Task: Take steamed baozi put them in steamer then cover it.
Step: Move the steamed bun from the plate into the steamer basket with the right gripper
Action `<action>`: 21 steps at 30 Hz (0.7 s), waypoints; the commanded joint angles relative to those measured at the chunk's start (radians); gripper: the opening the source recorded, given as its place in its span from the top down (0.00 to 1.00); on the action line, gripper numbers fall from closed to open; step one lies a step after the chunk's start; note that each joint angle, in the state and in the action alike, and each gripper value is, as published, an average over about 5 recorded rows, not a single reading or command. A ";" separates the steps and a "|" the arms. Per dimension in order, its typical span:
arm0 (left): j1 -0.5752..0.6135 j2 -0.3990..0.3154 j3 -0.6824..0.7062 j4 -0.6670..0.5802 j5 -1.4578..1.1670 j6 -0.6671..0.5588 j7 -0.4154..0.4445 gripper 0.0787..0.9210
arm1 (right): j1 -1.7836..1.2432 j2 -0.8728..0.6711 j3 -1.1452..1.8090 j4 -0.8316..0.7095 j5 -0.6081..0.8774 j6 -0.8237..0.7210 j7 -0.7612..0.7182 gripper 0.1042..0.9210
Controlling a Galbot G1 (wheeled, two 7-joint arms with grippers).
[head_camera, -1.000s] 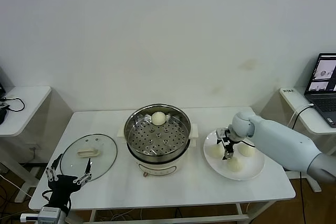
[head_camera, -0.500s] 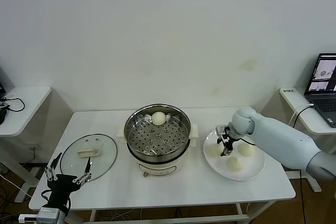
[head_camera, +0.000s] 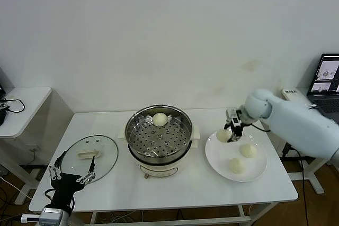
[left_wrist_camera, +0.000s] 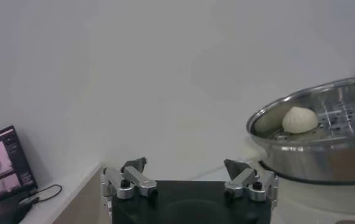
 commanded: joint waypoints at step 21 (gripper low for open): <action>-0.010 0.007 -0.021 0.005 -0.009 0.002 0.001 0.12 | 0.237 0.519 -0.200 -0.052 0.426 -0.286 0.209 0.38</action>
